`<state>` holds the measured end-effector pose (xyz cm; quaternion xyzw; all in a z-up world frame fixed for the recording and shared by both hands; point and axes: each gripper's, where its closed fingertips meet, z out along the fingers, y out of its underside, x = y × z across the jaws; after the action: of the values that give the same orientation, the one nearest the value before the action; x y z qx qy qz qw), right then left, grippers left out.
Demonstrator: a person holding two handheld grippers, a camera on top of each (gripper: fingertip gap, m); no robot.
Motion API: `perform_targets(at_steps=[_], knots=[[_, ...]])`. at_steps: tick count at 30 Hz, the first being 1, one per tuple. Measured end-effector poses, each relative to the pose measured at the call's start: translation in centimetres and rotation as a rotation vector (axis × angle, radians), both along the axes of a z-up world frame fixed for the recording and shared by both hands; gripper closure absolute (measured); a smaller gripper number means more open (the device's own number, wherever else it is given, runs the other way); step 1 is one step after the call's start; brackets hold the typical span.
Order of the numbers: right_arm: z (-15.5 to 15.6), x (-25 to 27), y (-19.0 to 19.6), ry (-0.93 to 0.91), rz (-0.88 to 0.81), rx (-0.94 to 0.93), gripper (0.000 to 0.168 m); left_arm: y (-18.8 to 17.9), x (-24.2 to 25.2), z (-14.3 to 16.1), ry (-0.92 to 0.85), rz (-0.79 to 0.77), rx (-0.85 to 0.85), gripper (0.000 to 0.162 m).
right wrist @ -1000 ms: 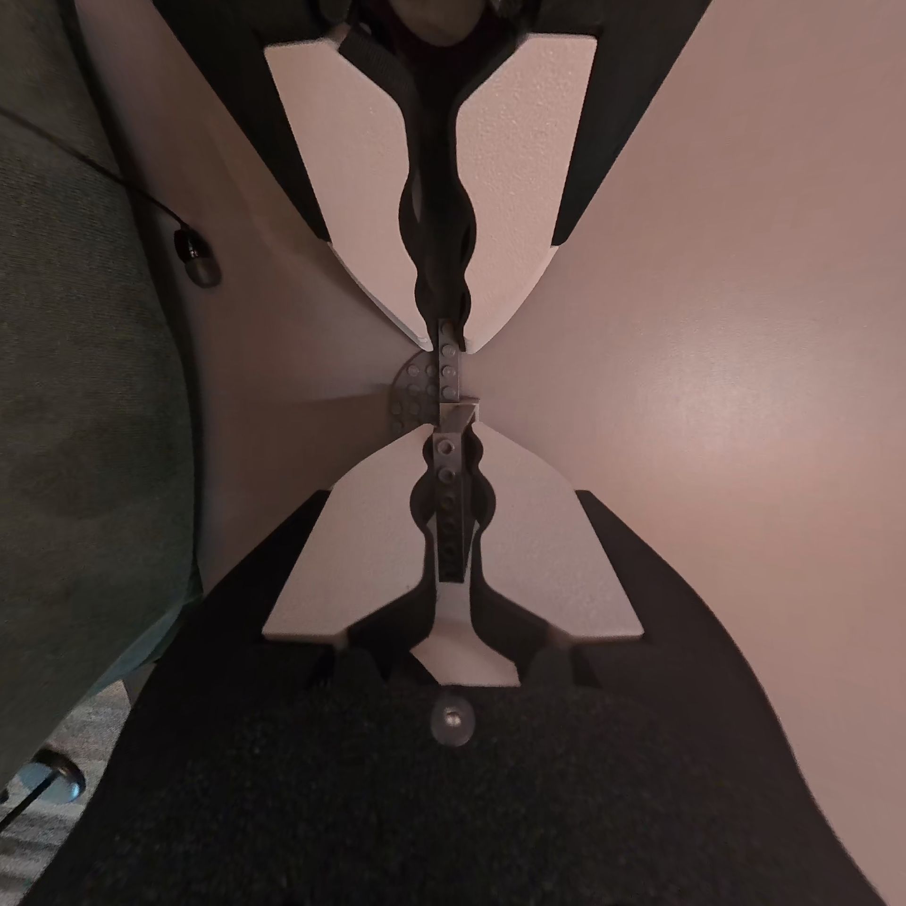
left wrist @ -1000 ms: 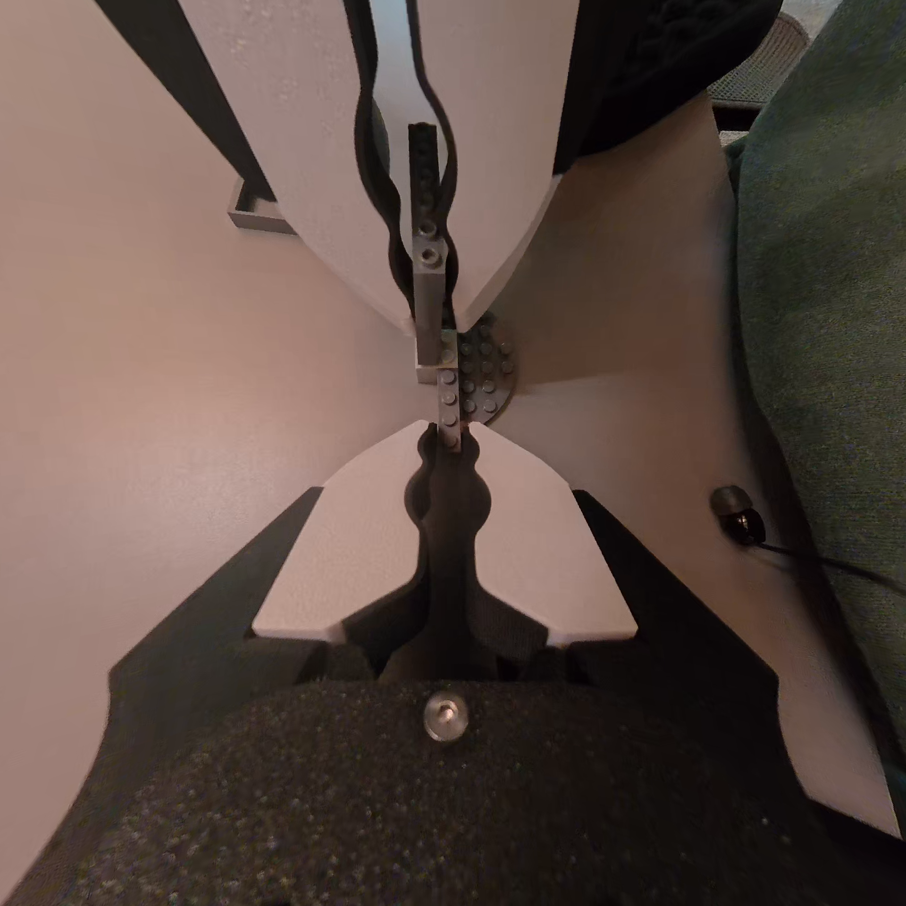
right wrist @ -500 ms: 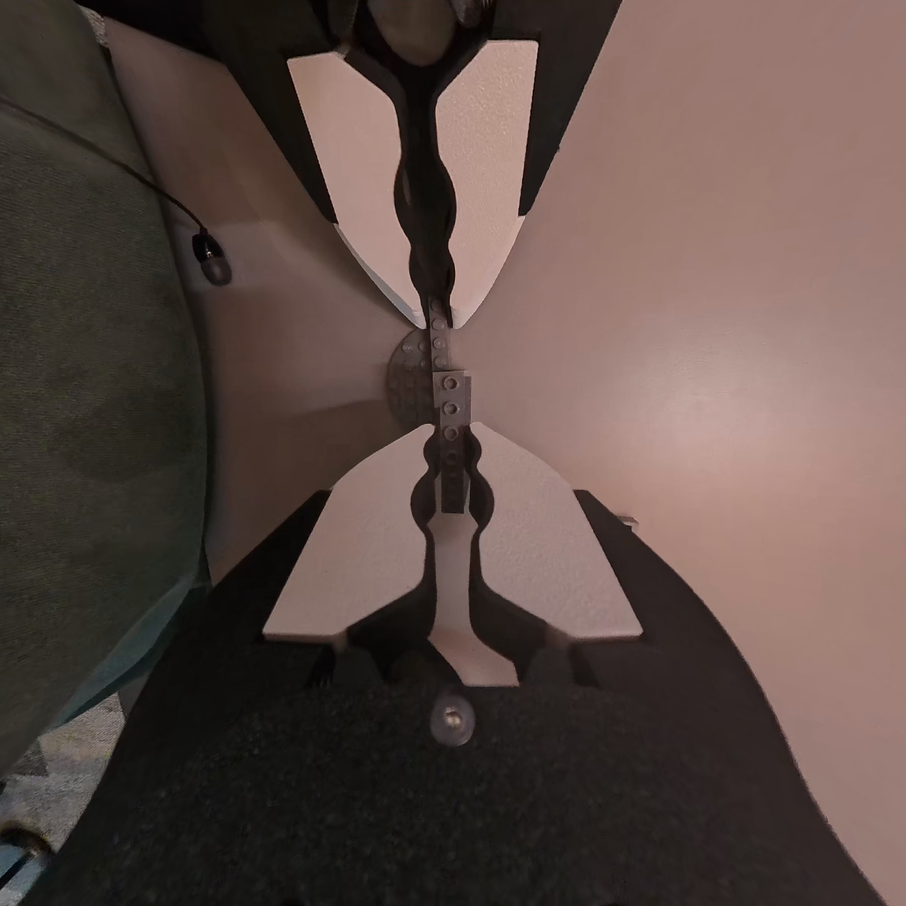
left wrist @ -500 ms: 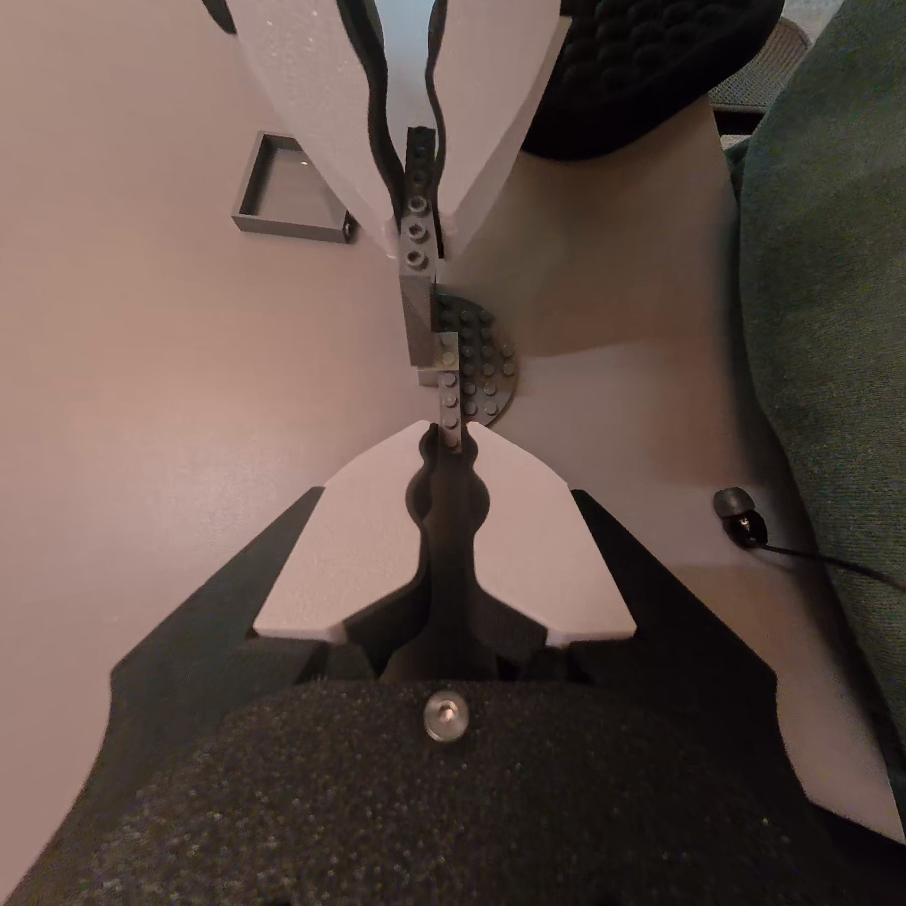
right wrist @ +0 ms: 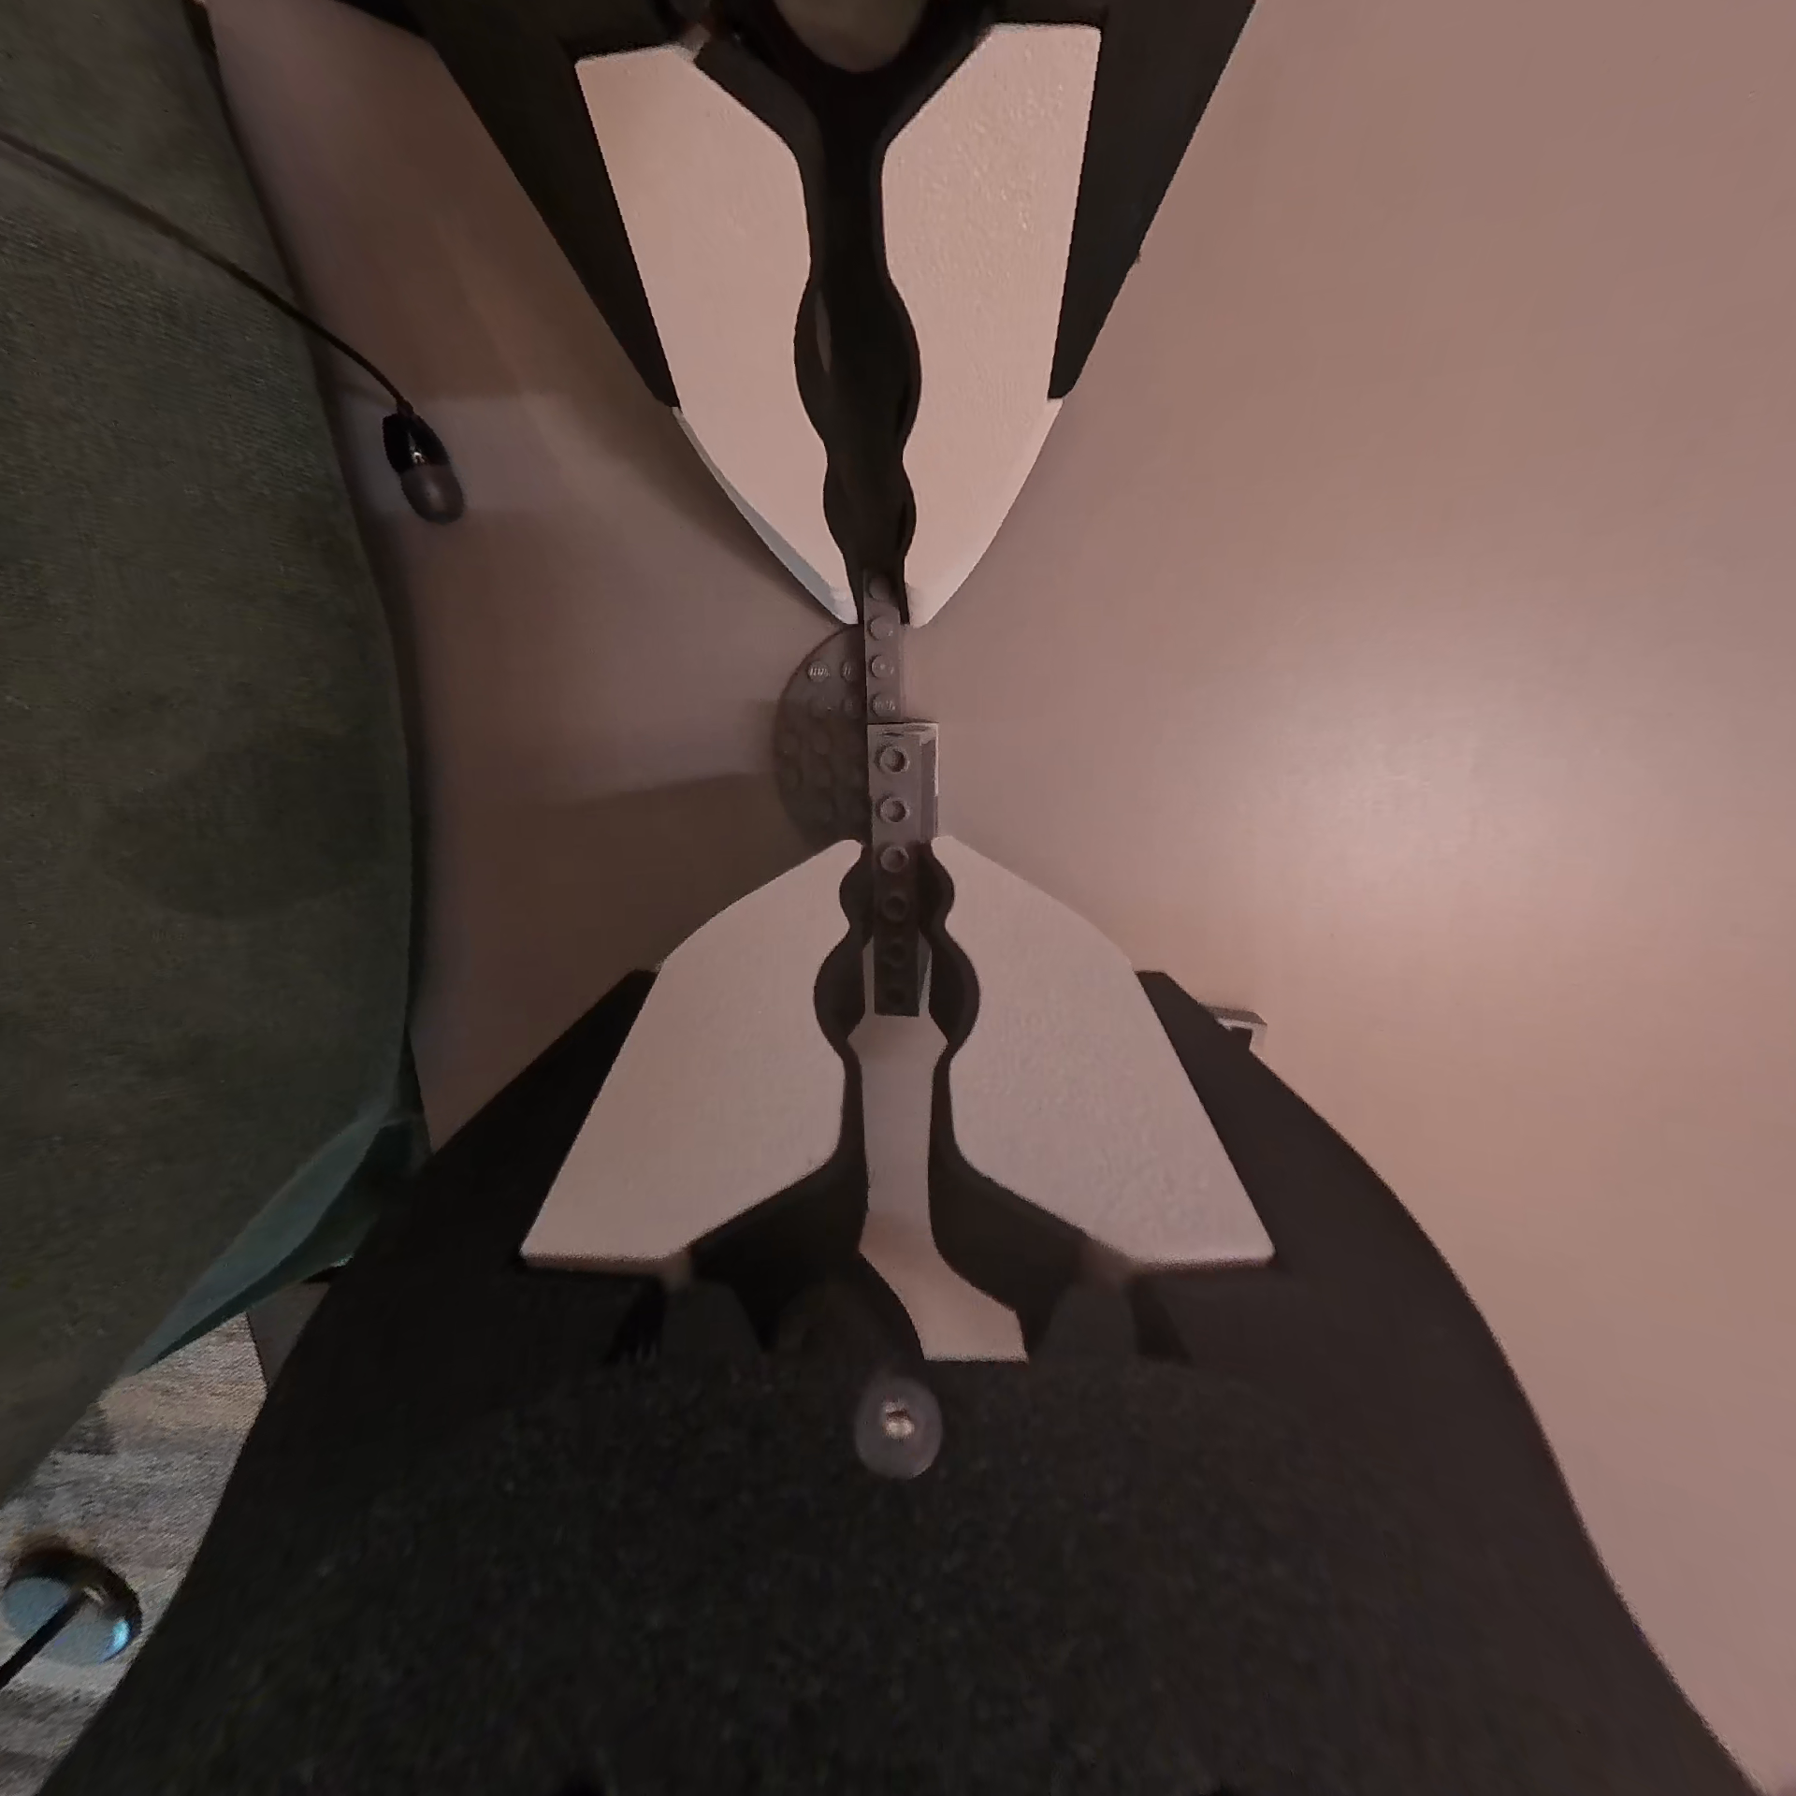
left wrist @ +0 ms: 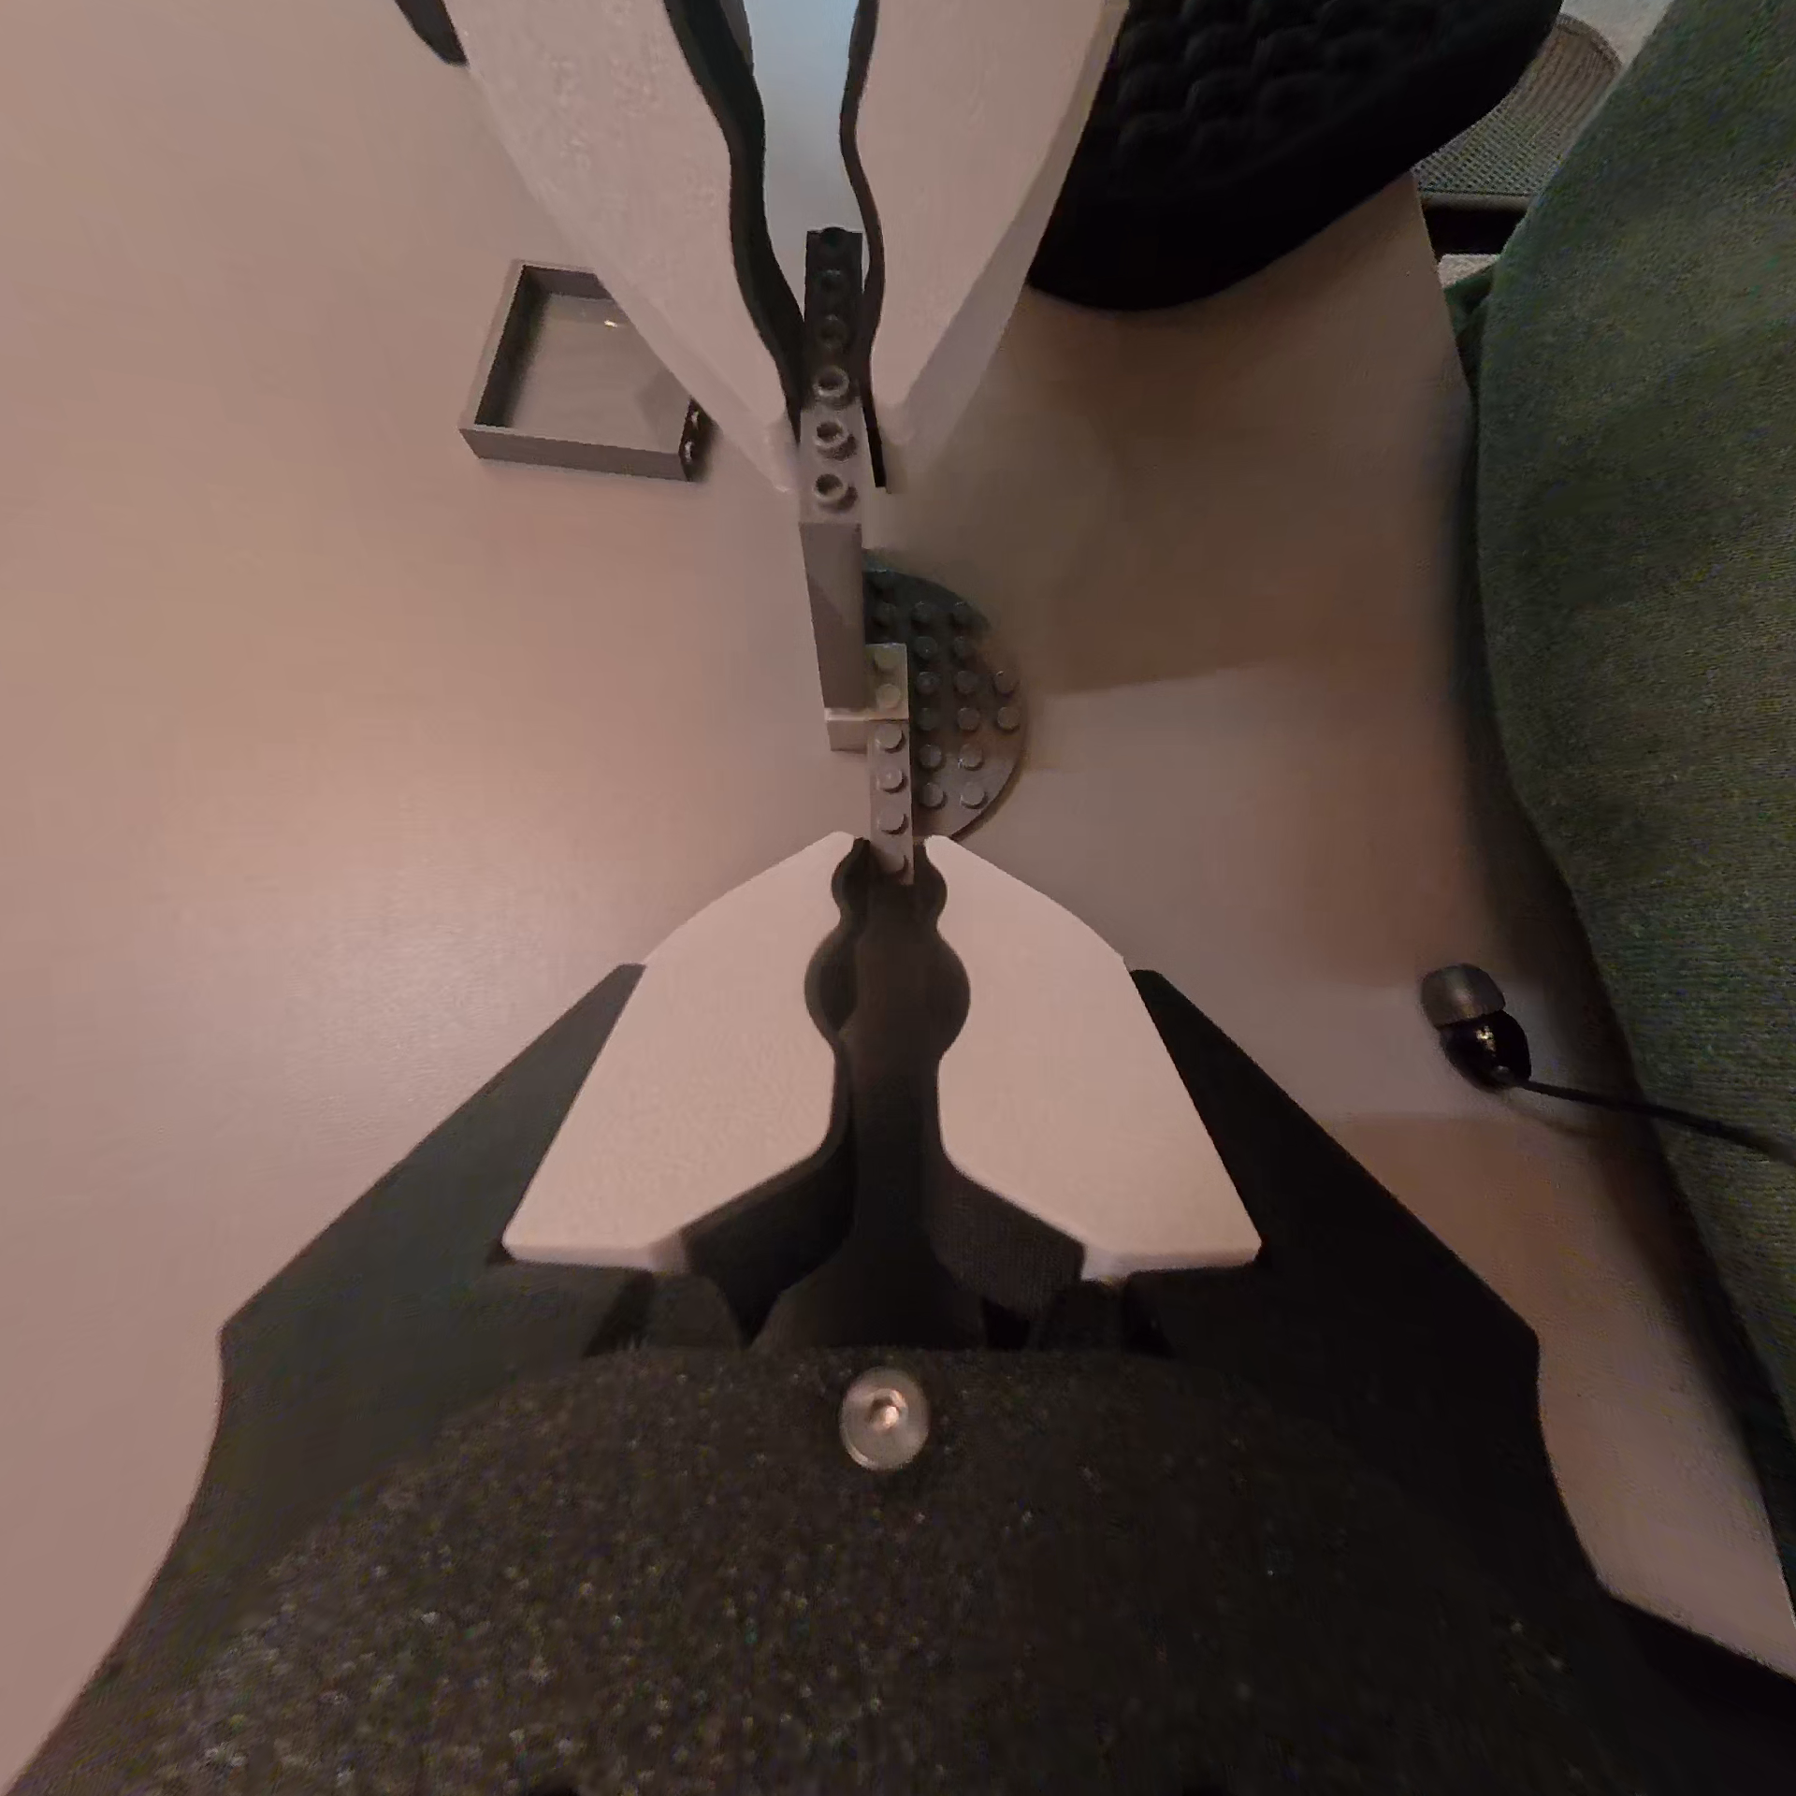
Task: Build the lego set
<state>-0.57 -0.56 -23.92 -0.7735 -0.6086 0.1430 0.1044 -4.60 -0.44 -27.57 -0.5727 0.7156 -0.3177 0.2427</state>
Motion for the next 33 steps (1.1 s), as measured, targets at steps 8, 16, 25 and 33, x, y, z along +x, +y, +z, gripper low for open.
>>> perform_targets(at_steps=[8, 16, 25, 33], knots=[[-0.02, 0.03, 0.0, 0.003, -0.001, -0.016, 0.161, -0.03, 0.0, -0.04, -0.002, 0.001, 0.006, 0.154], [-0.04, -0.31, -0.18, 0.02, 0.008, -0.04, 0.161, 0.0, 0.01, 0.04, -0.012, 0.005, 0.001, 0.154], [-0.06, -0.42, -0.21, 0.033, 0.011, -0.069, 0.161, 0.0, 0.1, 0.38, -0.031, 0.006, -0.002, 0.153], [-0.08, -0.4, -0.15, 0.046, 0.027, -0.053, 0.159, 0.18, 0.07, 0.43, -0.035, 0.014, -0.003, 0.153]])
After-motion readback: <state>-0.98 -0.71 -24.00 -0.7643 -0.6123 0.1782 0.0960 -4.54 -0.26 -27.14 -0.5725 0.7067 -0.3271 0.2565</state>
